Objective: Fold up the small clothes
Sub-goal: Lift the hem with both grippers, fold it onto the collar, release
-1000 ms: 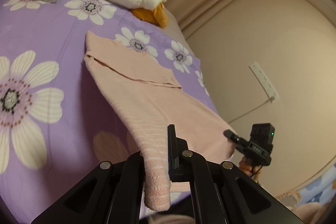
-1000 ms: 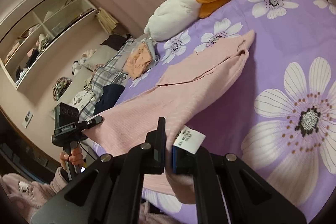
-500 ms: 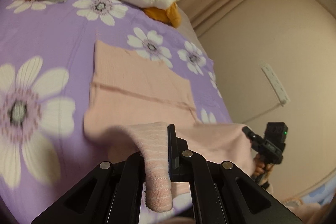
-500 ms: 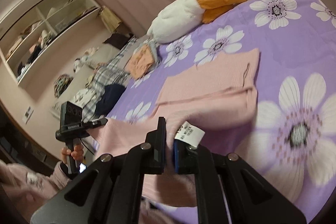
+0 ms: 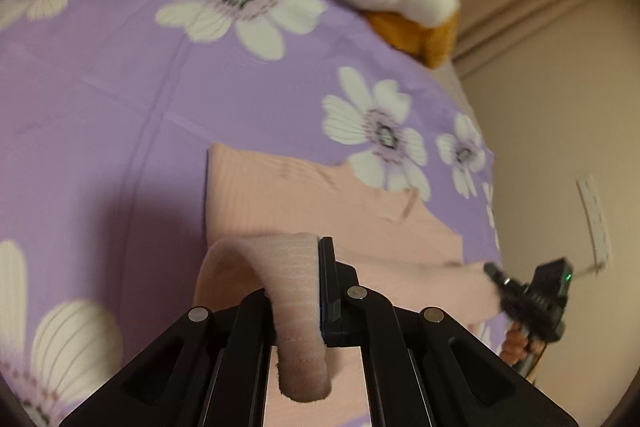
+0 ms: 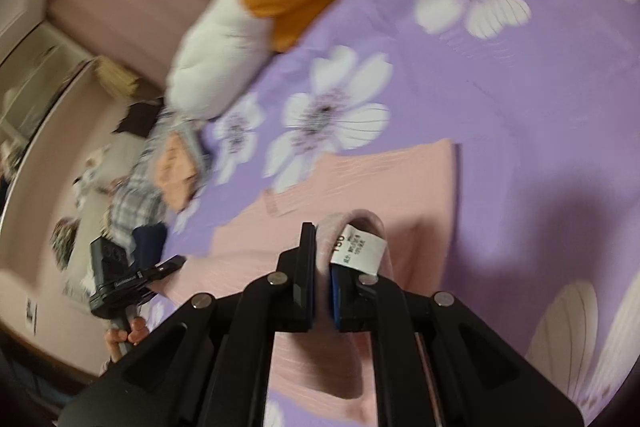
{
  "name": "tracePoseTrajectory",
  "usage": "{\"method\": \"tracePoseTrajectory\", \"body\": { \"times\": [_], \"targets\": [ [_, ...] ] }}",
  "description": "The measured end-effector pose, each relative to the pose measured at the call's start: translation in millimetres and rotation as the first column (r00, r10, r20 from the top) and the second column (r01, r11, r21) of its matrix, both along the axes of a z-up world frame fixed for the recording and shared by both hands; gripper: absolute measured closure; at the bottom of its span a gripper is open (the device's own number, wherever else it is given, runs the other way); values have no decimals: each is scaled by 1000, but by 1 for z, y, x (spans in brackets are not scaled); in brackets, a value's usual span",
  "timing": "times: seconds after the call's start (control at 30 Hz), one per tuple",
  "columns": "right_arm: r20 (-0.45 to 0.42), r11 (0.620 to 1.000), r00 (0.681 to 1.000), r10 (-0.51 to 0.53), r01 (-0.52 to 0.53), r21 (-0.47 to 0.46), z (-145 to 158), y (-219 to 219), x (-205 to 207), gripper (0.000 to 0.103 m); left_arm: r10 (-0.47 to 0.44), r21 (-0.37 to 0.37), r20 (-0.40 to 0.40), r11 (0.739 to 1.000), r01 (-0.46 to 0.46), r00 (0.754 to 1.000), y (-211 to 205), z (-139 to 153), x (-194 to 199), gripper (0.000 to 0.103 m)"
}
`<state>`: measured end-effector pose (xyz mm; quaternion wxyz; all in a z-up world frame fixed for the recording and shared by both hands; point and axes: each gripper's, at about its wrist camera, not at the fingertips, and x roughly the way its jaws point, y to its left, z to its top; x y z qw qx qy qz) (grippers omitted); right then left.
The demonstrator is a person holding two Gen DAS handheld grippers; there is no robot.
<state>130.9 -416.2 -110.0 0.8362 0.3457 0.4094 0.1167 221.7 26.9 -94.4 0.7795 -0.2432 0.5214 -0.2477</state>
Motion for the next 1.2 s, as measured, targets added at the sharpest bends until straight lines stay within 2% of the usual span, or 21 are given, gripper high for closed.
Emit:
{"method": "tracePoseTrajectory", "body": {
  "times": [0.13,0.2,0.23,0.27,0.3,0.33,0.37,0.4,0.5,0.6,0.7,0.77,0.83,0.9,0.97,1.1,1.2],
  "targets": [
    [-103,1000,995,-11,11,6,-24,-4,20,94,17,-2,-99,1000,-18,995,-3,-23,20,103],
    [-142,999,990,-8,12,29,-29,-6,24,90,11,-15,-151,1000,-14,988,-2,-28,25,103],
    [-159,999,987,-10,18,51,-31,-9,26,88,9,-33,-180,999,-15,984,0,-30,28,93],
    [-179,996,984,-14,31,89,-33,-12,27,83,5,-59,-201,998,-17,980,1,-31,30,73],
    [-190,991,982,-15,39,127,-34,-15,28,74,-9,-112,-223,994,-17,975,4,-32,33,61],
    [-194,983,981,-14,48,175,-35,-18,29,69,-13,-157,-244,987,-27,970,7,-32,35,42],
    [-196,978,980,-15,55,201,-34,-19,31,58,11,-169,-249,984,-55,968,11,-30,38,38],
    [-196,968,980,-24,72,241,-34,-22,33,54,33,-161,-244,984,-74,969,14,-27,42,38],
    [-193,940,978,-82,140,310,-33,-33,40,51,105,-157,-233,977,-144,967,27,-24,54,38],
    [-156,949,978,-141,178,260,-27,-42,48,51,191,-149,-225,962,-228,955,41,-27,64,38],
    [-144,952,972,-183,212,221,-22,-48,48,51,240,-92,-201,960,-263,950,51,-25,63,38],
    [-112,966,980,-167,185,181,-12,-48,39,51,208,-59,-156,974,-220,966,52,-19,51,38],
    [-72,982,988,-136,144,119,-2,-42,30,51,177,24,-102,984,-175,979,49,-13,38,38],
    [-31,994,994,-106,106,5,11,-38,7,51,125,103,-32,987,-121,992,45,-5,14,38],
    [-20,997,998,-63,62,-49,13,-34,-11,51,67,177,20,982,-70,998,36,1,-11,38],
    [-21,984,999,31,-34,-173,10,-16,-65,53,-46,269,94,963,19,994,16,5,-60,38],
    [-35,975,996,79,-84,-206,-2,-4,-91,59,-114,300,128,951,71,985,1,3,-95,38]
  ]
}}
